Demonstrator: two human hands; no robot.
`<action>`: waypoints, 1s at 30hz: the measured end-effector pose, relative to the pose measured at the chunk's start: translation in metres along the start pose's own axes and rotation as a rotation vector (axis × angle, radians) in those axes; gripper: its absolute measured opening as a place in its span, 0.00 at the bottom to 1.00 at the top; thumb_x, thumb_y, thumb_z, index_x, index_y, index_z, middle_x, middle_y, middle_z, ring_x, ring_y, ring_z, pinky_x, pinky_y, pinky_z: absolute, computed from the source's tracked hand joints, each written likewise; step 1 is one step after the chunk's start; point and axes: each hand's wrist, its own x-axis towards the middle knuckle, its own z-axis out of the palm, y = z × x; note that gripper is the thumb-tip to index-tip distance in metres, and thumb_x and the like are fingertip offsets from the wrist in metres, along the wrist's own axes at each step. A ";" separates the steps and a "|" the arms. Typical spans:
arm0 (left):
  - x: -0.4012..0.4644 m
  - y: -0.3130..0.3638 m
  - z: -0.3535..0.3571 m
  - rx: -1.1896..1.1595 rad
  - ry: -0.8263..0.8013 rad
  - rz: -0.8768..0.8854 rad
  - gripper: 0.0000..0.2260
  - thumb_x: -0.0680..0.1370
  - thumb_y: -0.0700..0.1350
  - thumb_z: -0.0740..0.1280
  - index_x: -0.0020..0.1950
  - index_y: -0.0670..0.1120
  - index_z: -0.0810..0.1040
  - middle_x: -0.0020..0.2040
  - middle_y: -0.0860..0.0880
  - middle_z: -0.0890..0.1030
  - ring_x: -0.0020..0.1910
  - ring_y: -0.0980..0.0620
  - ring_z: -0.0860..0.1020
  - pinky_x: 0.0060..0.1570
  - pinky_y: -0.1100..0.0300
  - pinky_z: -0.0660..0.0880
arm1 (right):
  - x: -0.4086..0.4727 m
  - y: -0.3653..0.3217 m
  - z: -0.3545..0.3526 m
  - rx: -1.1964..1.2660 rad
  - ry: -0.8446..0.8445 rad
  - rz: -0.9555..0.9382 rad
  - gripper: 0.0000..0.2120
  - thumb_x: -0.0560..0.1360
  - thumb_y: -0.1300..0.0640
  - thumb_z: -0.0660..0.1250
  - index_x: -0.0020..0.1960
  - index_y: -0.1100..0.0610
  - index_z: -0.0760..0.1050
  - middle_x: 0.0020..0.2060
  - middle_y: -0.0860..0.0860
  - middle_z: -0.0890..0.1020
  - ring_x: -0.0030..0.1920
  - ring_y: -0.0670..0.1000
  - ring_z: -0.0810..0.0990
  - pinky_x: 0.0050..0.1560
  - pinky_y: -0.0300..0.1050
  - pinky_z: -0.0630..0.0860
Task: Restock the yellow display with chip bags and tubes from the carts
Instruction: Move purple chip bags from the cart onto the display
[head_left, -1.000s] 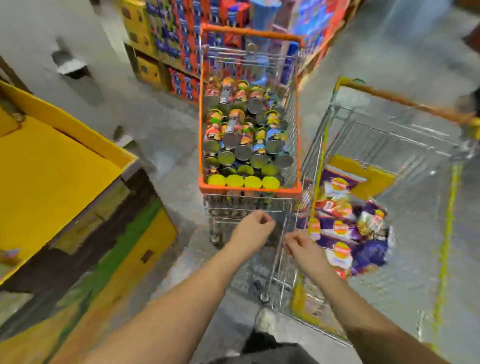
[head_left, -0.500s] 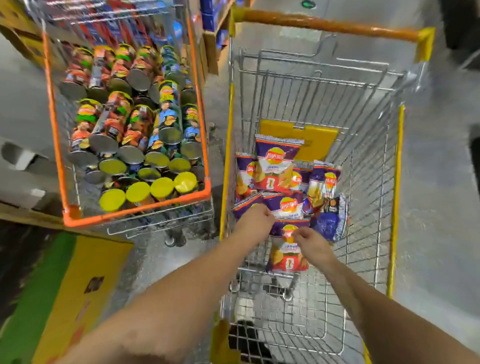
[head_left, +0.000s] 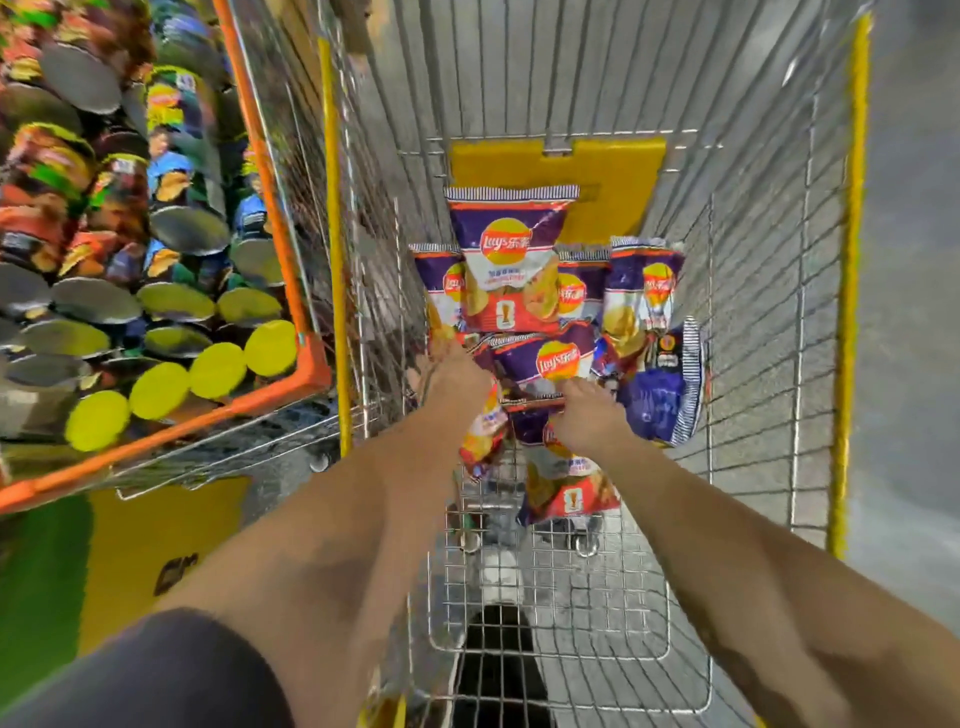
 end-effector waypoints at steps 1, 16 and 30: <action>0.005 -0.002 0.002 0.011 -0.015 -0.024 0.31 0.77 0.48 0.63 0.78 0.46 0.56 0.77 0.43 0.60 0.73 0.40 0.61 0.72 0.47 0.58 | 0.002 0.002 0.002 -0.074 -0.026 -0.002 0.28 0.77 0.51 0.62 0.75 0.52 0.60 0.72 0.52 0.65 0.72 0.58 0.62 0.68 0.59 0.63; -0.064 -0.030 0.036 -0.066 -0.216 -0.073 0.25 0.79 0.42 0.65 0.72 0.39 0.58 0.63 0.36 0.75 0.62 0.38 0.75 0.55 0.50 0.73 | -0.080 0.016 0.025 -0.510 -0.160 -0.107 0.21 0.76 0.58 0.64 0.67 0.50 0.64 0.59 0.53 0.78 0.56 0.58 0.78 0.53 0.51 0.76; -0.229 -0.024 -0.104 0.091 0.134 0.511 0.15 0.79 0.40 0.60 0.66 0.47 0.66 0.53 0.43 0.80 0.51 0.40 0.79 0.44 0.50 0.74 | -0.253 -0.034 -0.089 -0.438 0.125 -0.164 0.30 0.71 0.29 0.62 0.61 0.50 0.73 0.52 0.52 0.81 0.54 0.55 0.80 0.49 0.43 0.75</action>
